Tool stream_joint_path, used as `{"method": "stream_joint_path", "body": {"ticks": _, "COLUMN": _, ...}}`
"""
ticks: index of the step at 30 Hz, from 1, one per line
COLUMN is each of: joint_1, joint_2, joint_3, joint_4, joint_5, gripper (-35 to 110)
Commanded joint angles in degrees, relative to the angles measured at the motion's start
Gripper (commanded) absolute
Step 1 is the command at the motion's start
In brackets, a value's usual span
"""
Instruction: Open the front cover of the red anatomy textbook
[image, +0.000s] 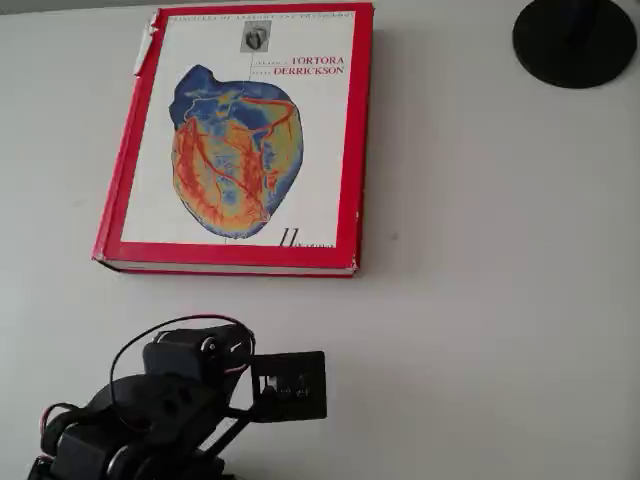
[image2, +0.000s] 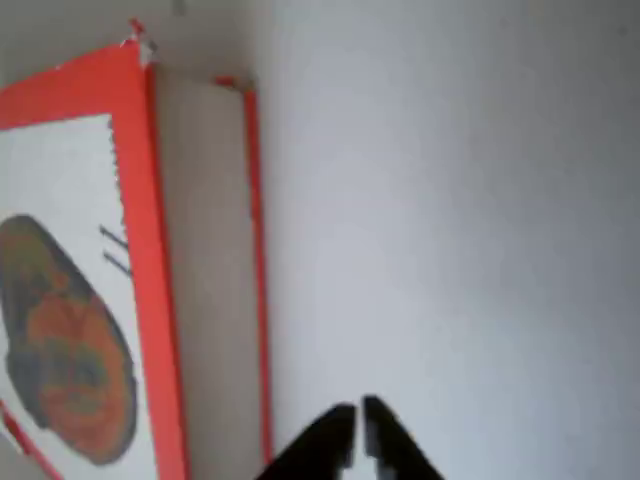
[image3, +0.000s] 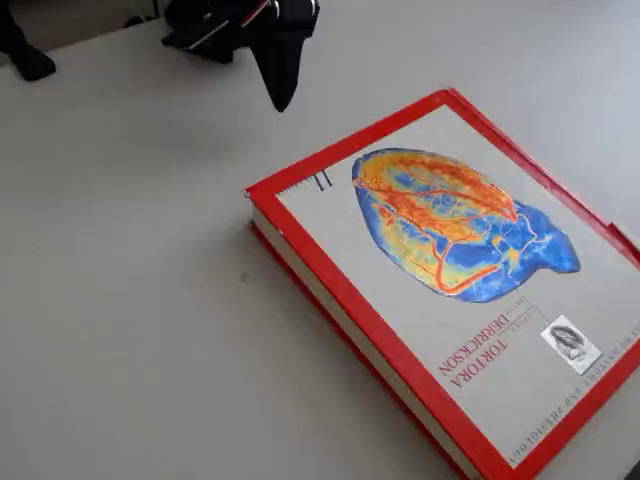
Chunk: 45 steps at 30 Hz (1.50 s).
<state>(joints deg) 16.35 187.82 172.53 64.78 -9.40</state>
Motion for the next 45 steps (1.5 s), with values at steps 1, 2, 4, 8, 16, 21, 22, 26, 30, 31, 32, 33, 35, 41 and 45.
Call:
{"method": "stream_joint_path", "body": {"ticks": 1, "joint_1": 0.6, "joint_2": 0.4, "joint_3": -0.2, "joint_4": 0.2, "joint_5": 0.7, "gripper": 0}}
{"method": "stream_joint_path", "body": {"ticks": 2, "joint_1": 0.6, "joint_2": 0.4, "joint_3": -0.2, "joint_4": 0.2, "joint_5": 0.7, "gripper": 0}}
{"method": "stream_joint_path", "body": {"ticks": 4, "joint_1": 0.6, "joint_2": 0.4, "joint_3": -0.2, "joint_4": 0.2, "joint_5": 0.7, "gripper": 0}}
{"method": "stream_joint_path", "body": {"ticks": 8, "joint_1": 0.6, "joint_2": 0.4, "joint_3": -0.2, "joint_4": 0.2, "joint_5": 0.7, "gripper": 0}}
{"method": "stream_joint_path", "body": {"ticks": 16, "joint_1": 0.6, "joint_2": 0.4, "joint_3": -0.2, "joint_4": 0.2, "joint_5": 0.7, "gripper": 0}}
{"method": "stream_joint_path", "body": {"ticks": 21, "joint_1": 0.6, "joint_2": 0.4, "joint_3": -0.2, "joint_4": 0.2, "joint_5": 0.6, "gripper": 0}}
{"method": "stream_joint_path", "body": {"ticks": 22, "joint_1": 0.4, "joint_2": 0.4, "joint_3": -0.2, "joint_4": 0.2, "joint_5": 0.5, "gripper": 0}}
{"method": "stream_joint_path", "body": {"ticks": 26, "joint_1": 0.9, "joint_2": 0.4, "joint_3": 0.9, "joint_4": -3.8, "joint_5": -6.1, "gripper": 7}}
{"method": "stream_joint_path", "body": {"ticks": 30, "joint_1": 3.7, "joint_2": 0.4, "joint_3": 2.5, "joint_4": -11.4, "joint_5": -13.1, "gripper": 17}}
{"method": "stream_joint_path", "body": {"ticks": 31, "joint_1": 3.3, "joint_2": 0.4, "joint_3": 1.8, "joint_4": -11.7, "joint_5": -13.8, "gripper": 18}}
{"method": "stream_joint_path", "body": {"ticks": 32, "joint_1": 2.5, "joint_2": 0.4, "joint_3": 1.0, "joint_4": -11.7, "joint_5": -14.6, "gripper": 20}}
{"method": "stream_joint_path", "body": {"ticks": 33, "joint_1": 1.9, "joint_2": 0.4, "joint_3": 0.0, "joint_4": -11.7, "joint_5": -14.9, "gripper": 21}}
{"method": "stream_joint_path", "body": {"ticks": 35, "joint_1": 1.3, "joint_2": -0.2, "joint_3": -1.6, "joint_4": -12.8, "joint_5": -15.4, "gripper": 21}}
{"method": "stream_joint_path", "body": {"ticks": 41, "joint_1": 4.7, "joint_2": -30.1, "joint_3": -14.2, "joint_4": -26.5, "joint_5": -13.6, "gripper": 21}}
{"method": "stream_joint_path", "body": {"ticks": 45, "joint_1": 4.8, "joint_2": -40.9, "joint_3": -19.0, "joint_4": -31.3, "joint_5": -12.9, "gripper": 21}}
